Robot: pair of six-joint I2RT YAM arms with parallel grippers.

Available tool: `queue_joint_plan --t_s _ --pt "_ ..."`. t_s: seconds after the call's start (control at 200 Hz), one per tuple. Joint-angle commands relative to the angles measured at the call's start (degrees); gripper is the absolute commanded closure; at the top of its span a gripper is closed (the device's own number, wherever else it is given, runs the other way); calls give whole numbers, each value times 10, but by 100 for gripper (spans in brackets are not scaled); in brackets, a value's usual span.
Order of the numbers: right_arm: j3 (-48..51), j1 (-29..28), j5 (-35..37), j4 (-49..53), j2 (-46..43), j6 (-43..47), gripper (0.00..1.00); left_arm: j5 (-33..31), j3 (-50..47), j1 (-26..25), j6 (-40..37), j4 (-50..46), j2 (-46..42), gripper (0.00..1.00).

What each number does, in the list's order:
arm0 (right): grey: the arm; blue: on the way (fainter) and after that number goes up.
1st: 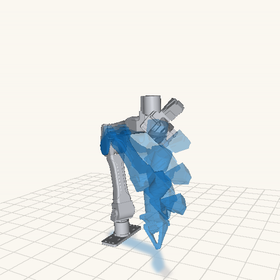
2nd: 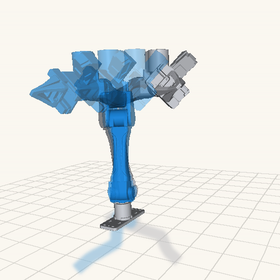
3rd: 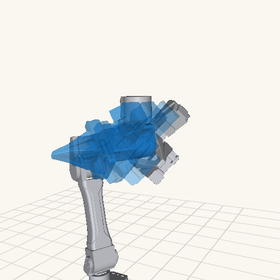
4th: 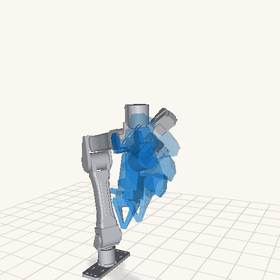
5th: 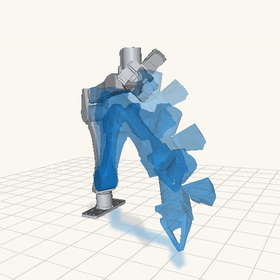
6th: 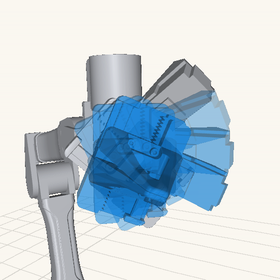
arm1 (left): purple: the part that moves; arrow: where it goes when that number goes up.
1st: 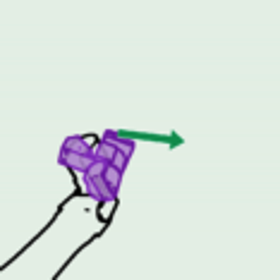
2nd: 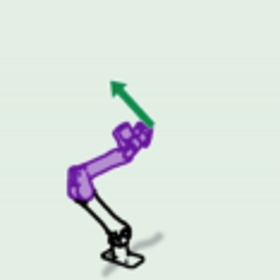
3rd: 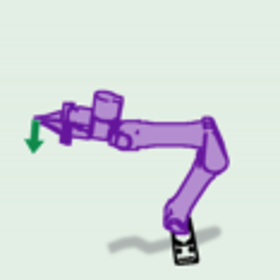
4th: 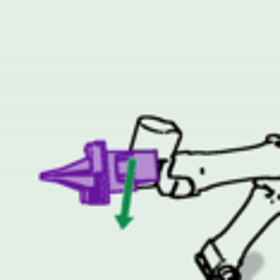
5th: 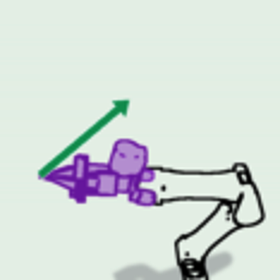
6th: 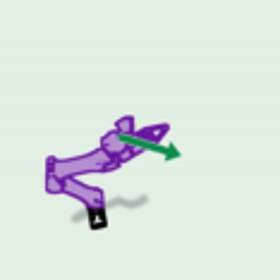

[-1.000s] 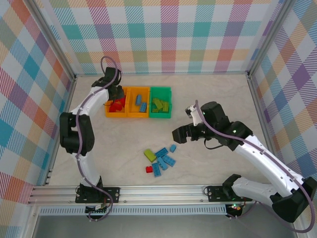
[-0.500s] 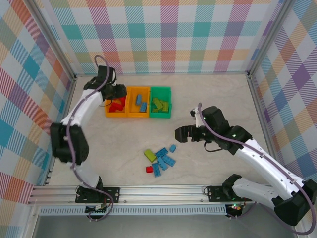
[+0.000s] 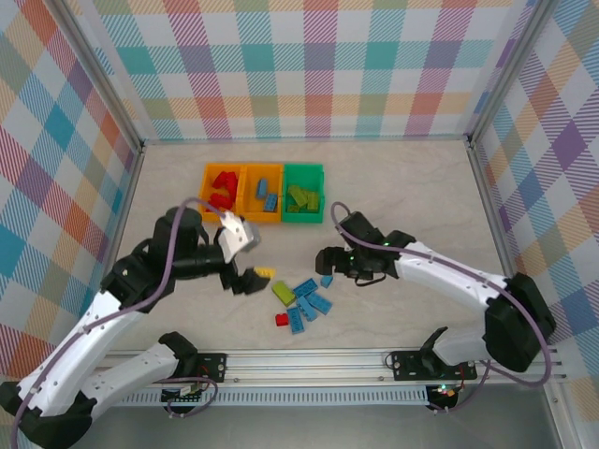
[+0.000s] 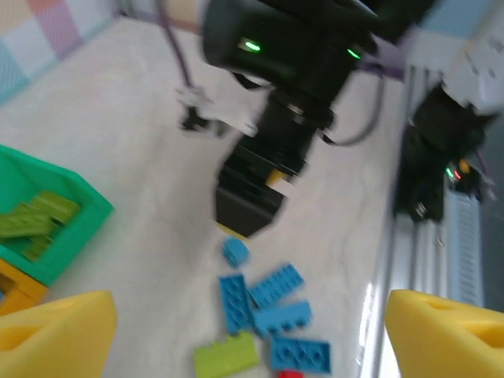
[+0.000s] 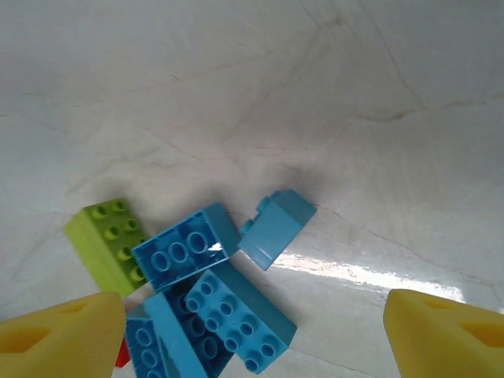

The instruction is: Sort the legos into containers by color

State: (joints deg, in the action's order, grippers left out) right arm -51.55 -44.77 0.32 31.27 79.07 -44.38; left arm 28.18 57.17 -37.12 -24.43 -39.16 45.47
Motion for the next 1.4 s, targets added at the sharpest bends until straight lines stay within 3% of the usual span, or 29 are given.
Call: queue_joint_plan --t_s 0.0,0.18,0.31,0.585,0.78,0.83,0.965,1.15,1.285,1.395 --pt "-32 -19 63 33 53 -120 16 39 -63 -9 -113 -40 -41 6" --pt "-89 -42 67 68 150 -172 18 39 -132 -12 -195 -69 -79 0" --pt "-88 -47 65 40 179 -186 32 43 -154 -11 -238 -96 -81 0" --pt "-67 -47 102 45 176 -215 47 35 -187 -12 -248 -90 -94 0" --pt "-44 -45 108 19 142 -183 71 34 -199 -13 -272 -98 -99 0" --pt "-44 -45 111 19 133 -180 72 26 -205 -12 -254 -80 -107 0" --pt "-55 -47 113 -3 100 -139 73 -76 -240 -12 -135 16 -152 0" --pt "-159 -46 72 -69 116 46 76 -255 -286 -8 33 95 -265 0" --pt "-280 -46 78 -81 196 165 80 -320 -291 -8 52 50 -298 0" --pt "-358 -36 73 -117 269 222 80 -332 -294 -8 39 43 -302 0"
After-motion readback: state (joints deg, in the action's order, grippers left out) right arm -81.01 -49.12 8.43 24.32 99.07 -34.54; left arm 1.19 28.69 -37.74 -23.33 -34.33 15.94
